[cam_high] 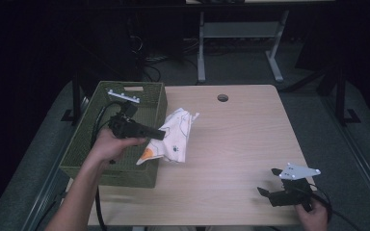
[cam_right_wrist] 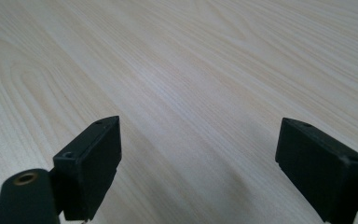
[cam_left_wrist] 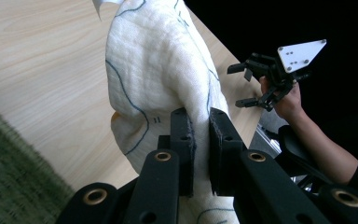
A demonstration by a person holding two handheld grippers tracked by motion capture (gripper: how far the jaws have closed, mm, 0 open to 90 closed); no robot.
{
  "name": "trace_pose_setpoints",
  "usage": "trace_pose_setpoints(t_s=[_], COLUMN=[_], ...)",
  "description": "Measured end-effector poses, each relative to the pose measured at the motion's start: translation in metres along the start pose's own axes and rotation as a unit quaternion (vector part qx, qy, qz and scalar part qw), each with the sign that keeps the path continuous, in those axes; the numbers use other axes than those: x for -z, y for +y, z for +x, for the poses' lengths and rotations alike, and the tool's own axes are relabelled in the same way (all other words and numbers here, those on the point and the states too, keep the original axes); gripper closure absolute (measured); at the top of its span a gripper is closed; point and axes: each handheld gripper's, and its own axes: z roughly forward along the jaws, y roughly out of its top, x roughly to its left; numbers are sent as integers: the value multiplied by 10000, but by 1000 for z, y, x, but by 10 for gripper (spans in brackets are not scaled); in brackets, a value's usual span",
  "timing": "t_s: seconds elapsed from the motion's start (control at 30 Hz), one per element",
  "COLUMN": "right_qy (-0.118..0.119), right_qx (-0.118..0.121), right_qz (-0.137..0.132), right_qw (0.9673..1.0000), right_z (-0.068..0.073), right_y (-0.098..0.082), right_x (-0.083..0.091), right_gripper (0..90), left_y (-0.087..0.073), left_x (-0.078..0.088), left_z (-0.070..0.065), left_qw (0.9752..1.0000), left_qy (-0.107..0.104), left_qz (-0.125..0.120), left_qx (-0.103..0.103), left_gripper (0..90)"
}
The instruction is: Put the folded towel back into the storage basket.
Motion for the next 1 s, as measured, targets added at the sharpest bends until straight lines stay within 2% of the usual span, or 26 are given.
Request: trace_pose_setpoints(t_s=[0.4, 0.6, 1.0], right_qy=[-58, -92, -161], right_qx=[-96, -149, -189], right_qz=[-17, -16, -13], right_qw=[9999, 9998, 9997], right_z=[-2, -3, -4], right_y=[-2, -2, -4], right_x=[0, 1, 2], right_gripper=[138, 138, 138], left_y=[-5, -9, -20], left_x=[31, 43, 67], left_z=[14, 24, 50], left_qw=[9998, 9997, 9987], left_qy=[94, 82, 283], left_qz=[-110, -147, -151], left_qx=[105, 202, 404], left_gripper=[830, 830, 830])
